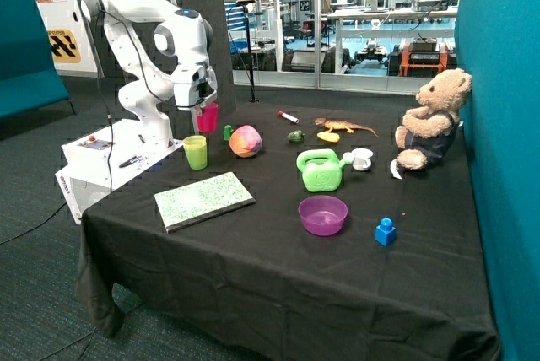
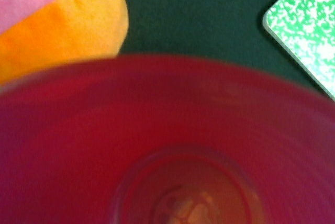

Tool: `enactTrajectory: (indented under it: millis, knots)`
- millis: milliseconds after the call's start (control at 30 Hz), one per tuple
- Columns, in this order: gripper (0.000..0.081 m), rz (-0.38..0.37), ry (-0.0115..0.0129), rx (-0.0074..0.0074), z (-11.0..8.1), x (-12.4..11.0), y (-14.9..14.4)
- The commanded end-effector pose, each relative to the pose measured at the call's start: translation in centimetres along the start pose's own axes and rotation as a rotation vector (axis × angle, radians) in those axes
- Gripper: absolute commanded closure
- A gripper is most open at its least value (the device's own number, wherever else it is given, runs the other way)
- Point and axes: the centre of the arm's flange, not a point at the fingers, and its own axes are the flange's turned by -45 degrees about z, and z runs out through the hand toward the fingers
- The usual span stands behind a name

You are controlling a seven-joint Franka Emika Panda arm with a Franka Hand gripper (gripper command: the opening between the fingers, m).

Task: Stack the cups

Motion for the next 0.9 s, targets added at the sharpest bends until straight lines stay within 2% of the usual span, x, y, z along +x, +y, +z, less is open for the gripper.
enactTrajectory:
  millis: [0,367,433,500,533,567,633,867]
  knots:
    - [0.0808,0.001,0.0024,-0.002,0.5,-1.2,1.0]
    - [0.0808,-0.005,0.0024,-0.002,0.9,-2.6,1.5]
    - [0.0808,0.028,0.0024,-0.002,1.0,-2.7,1.6]
    - [0.0808,0.031,0.0024,-0.002,1.1,-2.9,1.6]
    - [0.0808,0.072,0.0025,-0.0019,1.3,-2.9,1.6]
    - [0.0808,0.031,0.0024,-0.002,1.3,-3.0,1.7]
    - [0.0808,0.015,0.0024,-0.002,1.3,-3.1,1.9]
    - [0.0808,0.025,0.0024,-0.002,1.7,-3.9,2.7]
